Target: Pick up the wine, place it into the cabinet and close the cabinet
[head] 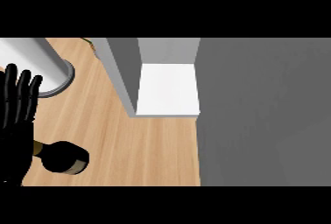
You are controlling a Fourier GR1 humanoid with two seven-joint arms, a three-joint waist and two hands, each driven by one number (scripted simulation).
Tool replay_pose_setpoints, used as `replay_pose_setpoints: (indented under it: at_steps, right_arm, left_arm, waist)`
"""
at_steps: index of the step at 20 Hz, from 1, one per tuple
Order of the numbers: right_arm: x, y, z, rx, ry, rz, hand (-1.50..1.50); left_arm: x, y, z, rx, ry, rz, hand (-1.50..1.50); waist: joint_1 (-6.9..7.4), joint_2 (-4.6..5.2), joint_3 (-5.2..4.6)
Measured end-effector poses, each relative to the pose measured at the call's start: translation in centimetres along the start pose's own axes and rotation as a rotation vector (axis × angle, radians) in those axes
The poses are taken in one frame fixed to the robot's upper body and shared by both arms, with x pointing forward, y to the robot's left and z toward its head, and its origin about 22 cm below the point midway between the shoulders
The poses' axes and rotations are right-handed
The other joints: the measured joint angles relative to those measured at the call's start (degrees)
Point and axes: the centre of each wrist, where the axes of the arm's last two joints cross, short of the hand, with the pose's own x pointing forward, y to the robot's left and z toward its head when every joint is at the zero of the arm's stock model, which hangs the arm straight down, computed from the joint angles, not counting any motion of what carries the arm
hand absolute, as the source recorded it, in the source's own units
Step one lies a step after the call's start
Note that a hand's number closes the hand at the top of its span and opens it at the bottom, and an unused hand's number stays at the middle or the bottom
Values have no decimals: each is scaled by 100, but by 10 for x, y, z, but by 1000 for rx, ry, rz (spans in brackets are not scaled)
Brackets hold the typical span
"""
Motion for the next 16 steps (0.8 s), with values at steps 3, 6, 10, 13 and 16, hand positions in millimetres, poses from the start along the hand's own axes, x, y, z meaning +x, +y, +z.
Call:
replay_pose_setpoints:
  at_steps: [3, 6, 10, 13, 16]
  right_arm:
    - [5, -3, 4, 4, -4, 8, -150]
    - [7, -6, 17, 8, 26, -11, -150]
    - [10, -1, 27, 117, 122, -86, -150]
    - [22, -3, 35, 167, 157, -115, -150]
    - [43, -7, 41, 196, 176, -131, -150]
  left_arm:
    - [3, 5, 11, -71, -11, 55, -150]
    - [9, 12, 29, -217, -5, 117, -150]
    - [5, 5, 55, -332, 131, 330, -150]
    - [19, 11, 73, -377, 182, 419, -150]
    - [31, 15, 83, -394, 224, 443, -150]
  waist:
    - [56, 127, 117]
    - [91, 172, 171]
    - [139, 206, 199]
    - [141, 217, 213]
    - [117, 231, 221]
